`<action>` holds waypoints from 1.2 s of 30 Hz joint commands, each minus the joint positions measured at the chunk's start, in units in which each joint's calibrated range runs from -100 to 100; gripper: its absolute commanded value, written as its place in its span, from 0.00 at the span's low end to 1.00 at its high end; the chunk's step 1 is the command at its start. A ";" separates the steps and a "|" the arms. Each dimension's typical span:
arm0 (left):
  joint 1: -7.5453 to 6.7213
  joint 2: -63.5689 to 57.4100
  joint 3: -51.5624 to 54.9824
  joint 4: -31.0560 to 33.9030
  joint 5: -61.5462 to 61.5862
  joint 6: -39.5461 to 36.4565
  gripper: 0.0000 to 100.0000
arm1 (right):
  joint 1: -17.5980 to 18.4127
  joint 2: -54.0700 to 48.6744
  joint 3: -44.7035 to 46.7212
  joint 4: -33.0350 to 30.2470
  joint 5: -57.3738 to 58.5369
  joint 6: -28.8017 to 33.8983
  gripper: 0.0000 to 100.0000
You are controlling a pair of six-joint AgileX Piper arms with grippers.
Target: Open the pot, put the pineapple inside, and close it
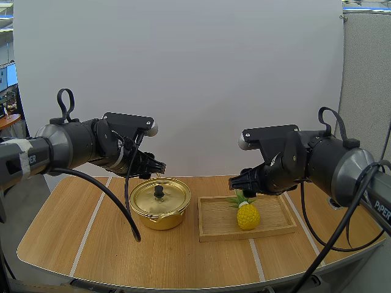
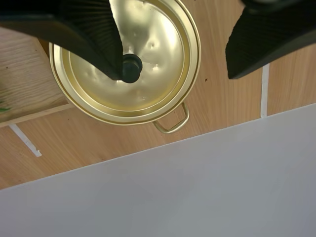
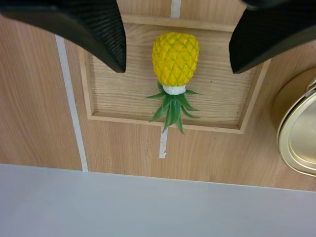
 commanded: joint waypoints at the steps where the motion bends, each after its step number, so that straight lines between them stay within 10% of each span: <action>1: -0.20 0.66 -0.09 -0.87 -1.47 4.55 1.00 | 0.03 -0.85 -0.36 -0.37 -1.13 -0.43 1.00; 15: -0.60 12.55 -11.87 -5.74 14.96 21.61 1.00 | 0.03 -0.85 -0.36 -0.26 -1.13 -0.43 1.00; 21: -3.41 19.84 -14.20 -2.37 16.02 21.75 1.00 | 0.03 -0.85 -0.36 -0.26 -1.13 -0.43 1.00; 36: -3.48 31.97 -19.04 -1.63 17.75 21.44 1.00 | 0.03 -0.85 -0.36 -0.26 -1.13 -0.43 1.00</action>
